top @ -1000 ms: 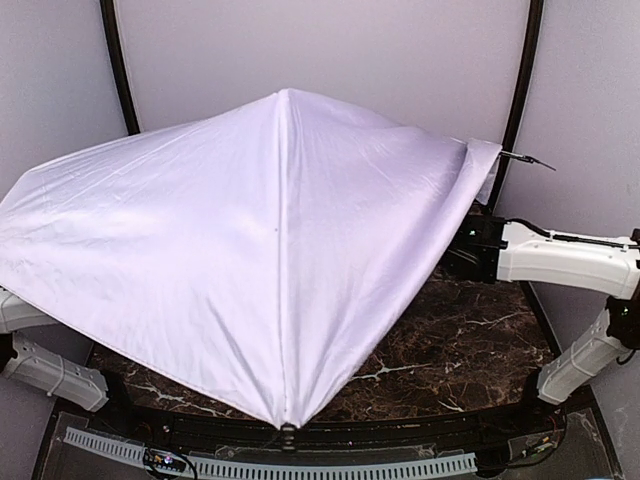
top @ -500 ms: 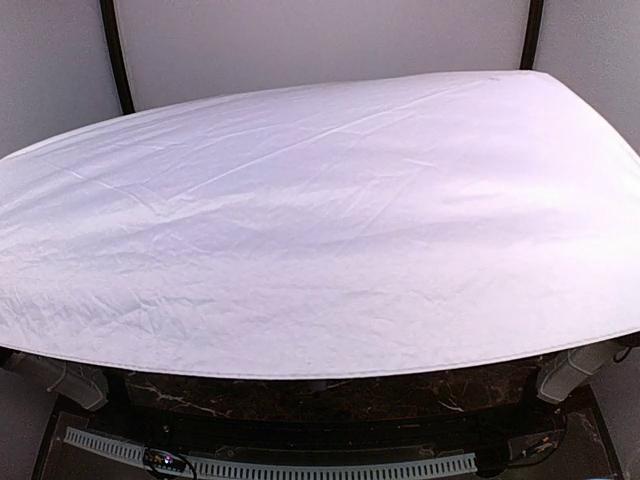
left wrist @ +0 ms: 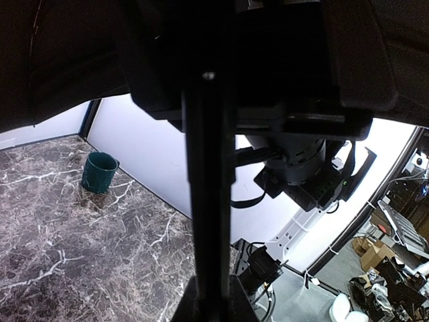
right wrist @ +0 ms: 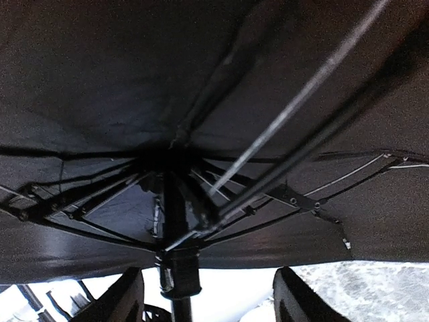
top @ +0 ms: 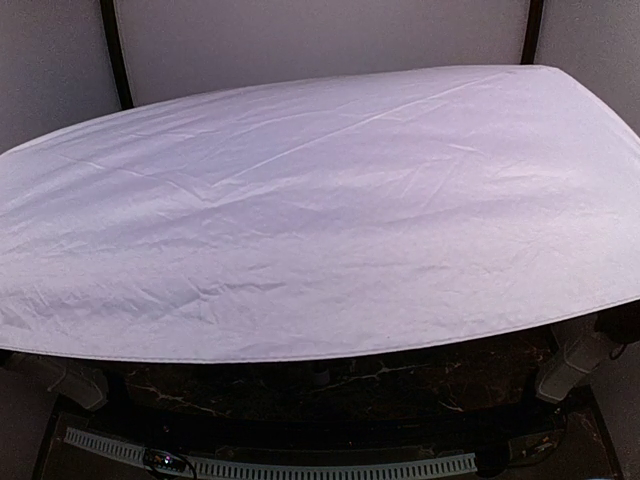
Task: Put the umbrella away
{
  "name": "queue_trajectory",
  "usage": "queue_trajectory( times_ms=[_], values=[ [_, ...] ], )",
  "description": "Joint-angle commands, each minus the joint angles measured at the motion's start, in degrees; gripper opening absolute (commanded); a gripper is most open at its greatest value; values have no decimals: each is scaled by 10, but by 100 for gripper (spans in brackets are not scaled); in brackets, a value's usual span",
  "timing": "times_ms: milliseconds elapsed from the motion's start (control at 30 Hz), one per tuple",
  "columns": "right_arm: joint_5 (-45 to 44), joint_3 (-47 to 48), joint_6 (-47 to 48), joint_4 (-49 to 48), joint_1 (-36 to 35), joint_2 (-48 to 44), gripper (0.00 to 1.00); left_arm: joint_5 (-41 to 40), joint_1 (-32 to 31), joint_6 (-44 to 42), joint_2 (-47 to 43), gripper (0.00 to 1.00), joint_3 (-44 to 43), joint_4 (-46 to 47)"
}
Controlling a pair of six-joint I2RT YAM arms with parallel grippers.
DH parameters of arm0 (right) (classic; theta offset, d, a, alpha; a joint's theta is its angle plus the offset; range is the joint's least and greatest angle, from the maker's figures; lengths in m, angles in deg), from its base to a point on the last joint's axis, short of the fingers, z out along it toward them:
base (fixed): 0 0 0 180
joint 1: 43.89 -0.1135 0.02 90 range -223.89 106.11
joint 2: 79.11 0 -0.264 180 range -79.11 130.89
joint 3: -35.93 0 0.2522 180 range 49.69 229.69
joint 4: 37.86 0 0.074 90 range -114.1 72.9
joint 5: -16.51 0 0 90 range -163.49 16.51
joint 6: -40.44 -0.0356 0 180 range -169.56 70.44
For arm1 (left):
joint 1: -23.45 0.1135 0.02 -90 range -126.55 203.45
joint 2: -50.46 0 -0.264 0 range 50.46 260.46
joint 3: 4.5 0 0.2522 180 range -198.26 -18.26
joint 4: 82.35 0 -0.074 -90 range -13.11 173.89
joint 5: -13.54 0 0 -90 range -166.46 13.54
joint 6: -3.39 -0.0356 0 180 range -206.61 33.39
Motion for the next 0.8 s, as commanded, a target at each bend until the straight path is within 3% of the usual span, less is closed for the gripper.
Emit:
queue_trajectory(
  times_ms=[0, 167, 400, 533, 767],
  values=[
    [-12, -29, 23, 11, -6, -20, 73, 46, -11, -29, -26, 0, -33, 5],
    [-41, -27, 77, 36, -31, -31, 71, 21, -11, -39, -33, 0, -45, -22],
    [-161, -39, 127, 71, -75, -44, 67, 30, -11, -36, -23, 0, -47, -3],
    [-198, -81, 120, 17, -78, -67, 46, 38, -11, -37, -17, 0, -49, -14],
    [-247, -59, 135, 24, -83, -72, 4, 34, -11, -56, -16, 0, -38, -54]
  ],
)
